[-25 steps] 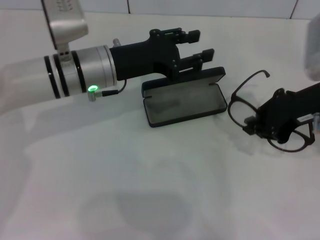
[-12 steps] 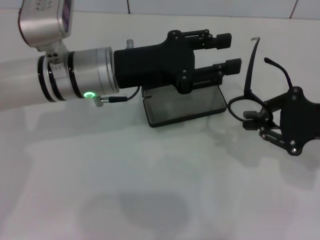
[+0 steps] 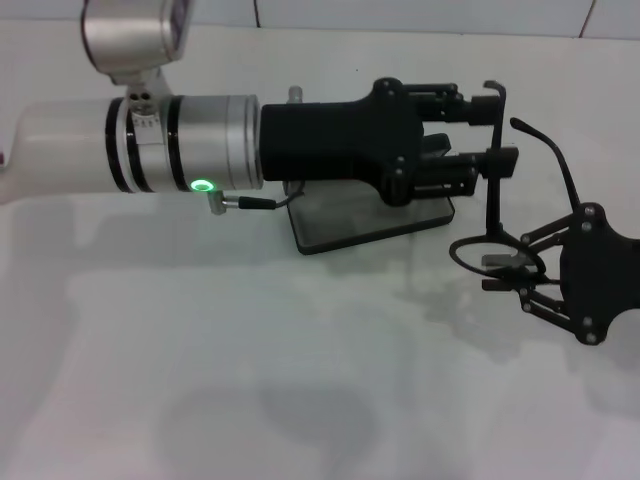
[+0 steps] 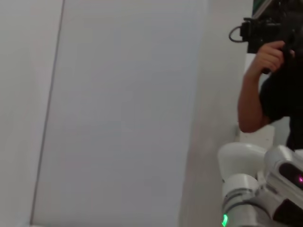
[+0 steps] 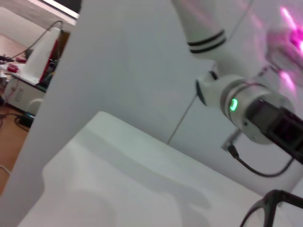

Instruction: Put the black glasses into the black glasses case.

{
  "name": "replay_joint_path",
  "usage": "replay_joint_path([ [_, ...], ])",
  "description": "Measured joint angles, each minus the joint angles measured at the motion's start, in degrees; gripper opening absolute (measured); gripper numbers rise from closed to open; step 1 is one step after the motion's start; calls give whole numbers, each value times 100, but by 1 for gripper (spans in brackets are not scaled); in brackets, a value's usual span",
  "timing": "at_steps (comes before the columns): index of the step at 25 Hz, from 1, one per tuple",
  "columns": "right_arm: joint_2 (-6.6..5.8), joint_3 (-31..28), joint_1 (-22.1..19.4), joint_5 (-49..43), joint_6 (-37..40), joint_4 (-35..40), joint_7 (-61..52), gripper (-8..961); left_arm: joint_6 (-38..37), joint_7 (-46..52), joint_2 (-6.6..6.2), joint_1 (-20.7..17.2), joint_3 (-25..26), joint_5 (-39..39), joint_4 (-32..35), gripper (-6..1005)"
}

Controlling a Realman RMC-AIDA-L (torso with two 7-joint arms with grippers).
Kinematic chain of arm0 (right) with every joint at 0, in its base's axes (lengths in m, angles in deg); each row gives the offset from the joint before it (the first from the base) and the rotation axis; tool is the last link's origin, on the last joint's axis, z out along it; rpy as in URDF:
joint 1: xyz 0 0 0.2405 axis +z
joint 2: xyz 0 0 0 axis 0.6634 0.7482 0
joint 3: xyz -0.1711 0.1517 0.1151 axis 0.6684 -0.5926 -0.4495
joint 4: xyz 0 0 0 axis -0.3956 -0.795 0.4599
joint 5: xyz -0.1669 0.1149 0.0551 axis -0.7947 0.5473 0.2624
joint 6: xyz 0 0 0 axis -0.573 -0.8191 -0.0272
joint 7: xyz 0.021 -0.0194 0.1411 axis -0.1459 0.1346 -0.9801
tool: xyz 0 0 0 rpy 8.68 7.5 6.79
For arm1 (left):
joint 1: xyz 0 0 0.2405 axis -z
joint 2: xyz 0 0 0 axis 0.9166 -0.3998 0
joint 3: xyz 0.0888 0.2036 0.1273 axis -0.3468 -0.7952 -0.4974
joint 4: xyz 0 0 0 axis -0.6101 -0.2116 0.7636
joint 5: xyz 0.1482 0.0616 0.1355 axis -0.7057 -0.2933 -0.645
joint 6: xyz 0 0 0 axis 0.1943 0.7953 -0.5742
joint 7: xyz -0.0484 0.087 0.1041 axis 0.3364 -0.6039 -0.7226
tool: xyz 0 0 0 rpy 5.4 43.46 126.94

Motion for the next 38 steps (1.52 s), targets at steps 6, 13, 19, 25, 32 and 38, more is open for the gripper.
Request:
replay_joint_path([
  [6,6,-12,-6,20,65,18,121,114,70,212,21,141,0,-430,3,563],
  [13,17,24,-17,72,146,-2,343,114,206,560,22,263,1,-902,2,562],
  [19,6,24,-46,61,256,0,367,113,183,553,10,211,8,-744,-15,562],
  [25,-23,-24,-162,150,999,71,757,113,302,570,-87,-39,10,-432,-151,563],
  [32,-3,-48,36,455,2232,-465,1444,114,846,406,26,-37,9,-430,-5,563],
  [38,-49,-82,663,622,2342,-1748,1545,113,899,-479,42,-58,8,-48,652,562],
])
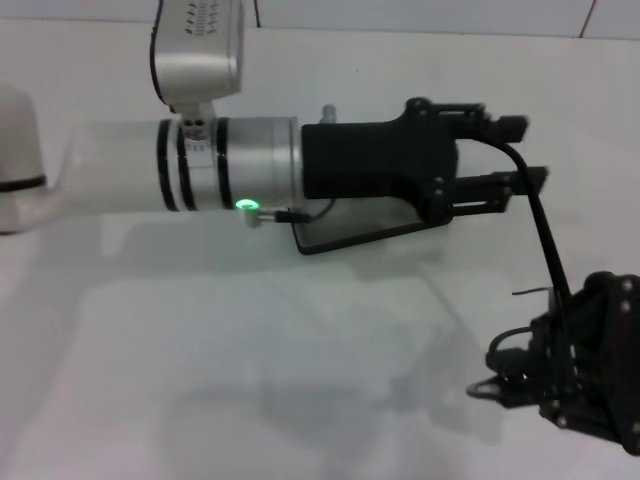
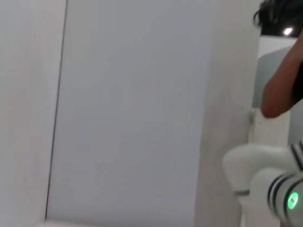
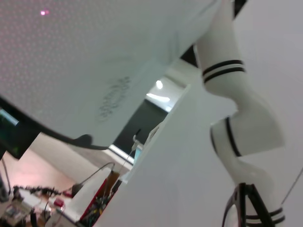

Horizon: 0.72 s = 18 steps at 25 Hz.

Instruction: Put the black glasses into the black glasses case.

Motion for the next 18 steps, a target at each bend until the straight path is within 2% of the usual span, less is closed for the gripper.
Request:
replay_joint_path([
  [4,-39,-9,312,-24,-101,-607,-35,113,-6,-561,4,-160,3,278,390,562],
  [8,-69,-22,288,-23,-211,-655,-292,113,-52,-810,6,-258,8,364,518,563],
  [14,-182,-148,243,-49,-446,-686,-700,114,-138,-1121,13,-347,10,359,694,563],
  [18,-203,-151,207,-53,-541,-692,-731,113,-141,-1153,13,-354,5,258,699,563],
])
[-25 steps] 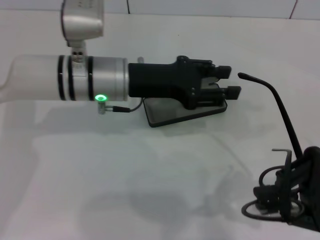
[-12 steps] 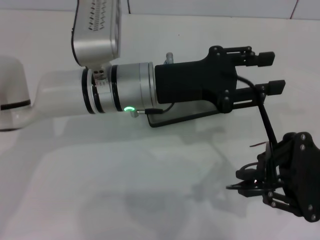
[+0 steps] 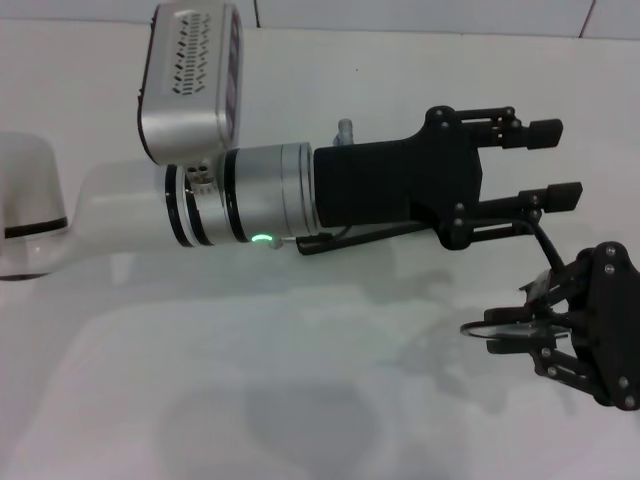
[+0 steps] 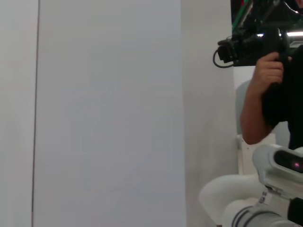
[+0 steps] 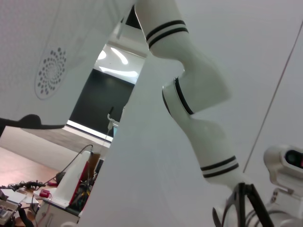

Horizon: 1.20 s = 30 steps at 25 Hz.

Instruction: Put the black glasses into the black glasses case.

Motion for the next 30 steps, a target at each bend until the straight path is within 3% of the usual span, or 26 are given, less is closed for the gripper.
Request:
replay_joint_path([
  [14,-23,-2,-76,-99,-168,46,-90,113,65,18,10,77,-5,-297,-37,562],
  [18,-25,-4,-100,-270,-286,166,-143,113,380,-27,9,-26,60,67,-121,562],
  [20,21,-9,-184,-303,-666,359,-165,113,558,-55,3,-116,85,445,-216,562],
  [24,255,193,-409,-304,-1895,1063,-369,113,904,-39,-13,-319,93,1278,-458,562],
  [27,289,866,-499,-97,-2939,1478,-430,113,1004,-62,-23,-423,93,1616,-529,562],
  [28,290,1293,-503,27,-3620,1639,-433,113,1018,-69,-29,-445,93,1672,-531,563],
  [30,291,1534,-490,58,-4022,1718,-433,113,1039,-68,-33,-457,92,1733,-575,563],
])
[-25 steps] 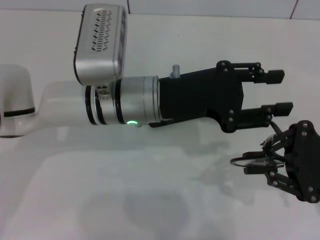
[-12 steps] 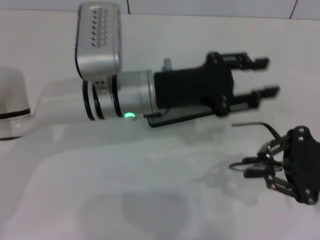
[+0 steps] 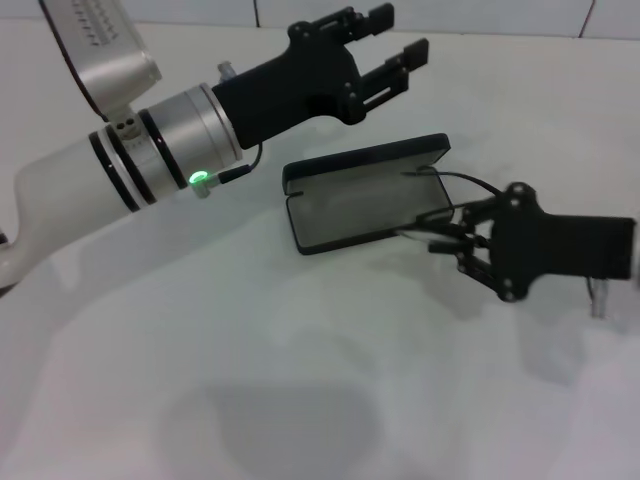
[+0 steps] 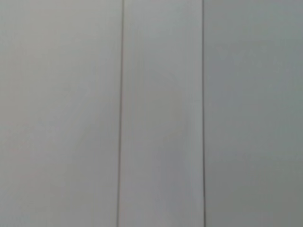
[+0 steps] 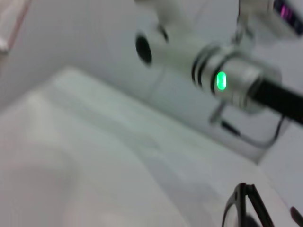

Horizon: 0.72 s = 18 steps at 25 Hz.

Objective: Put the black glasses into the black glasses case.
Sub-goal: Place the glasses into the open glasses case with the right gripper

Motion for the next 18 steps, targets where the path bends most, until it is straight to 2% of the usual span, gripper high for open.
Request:
replay_joint_path([
  [6,2,1408,31,46,-2147,567,0,114,37,34,9,14,0,82,-86,563],
  [11,5,2720,96,39,-3940,763,5,114,91,36,9,50,0,92,-67,563],
  [15,4,3369,178,47,-4678,738,1,114,98,42,6,53,0,94,-53,563],
  [18,4,3602,181,60,-4971,779,-1,114,97,46,5,45,-1,96,-49,563],
])
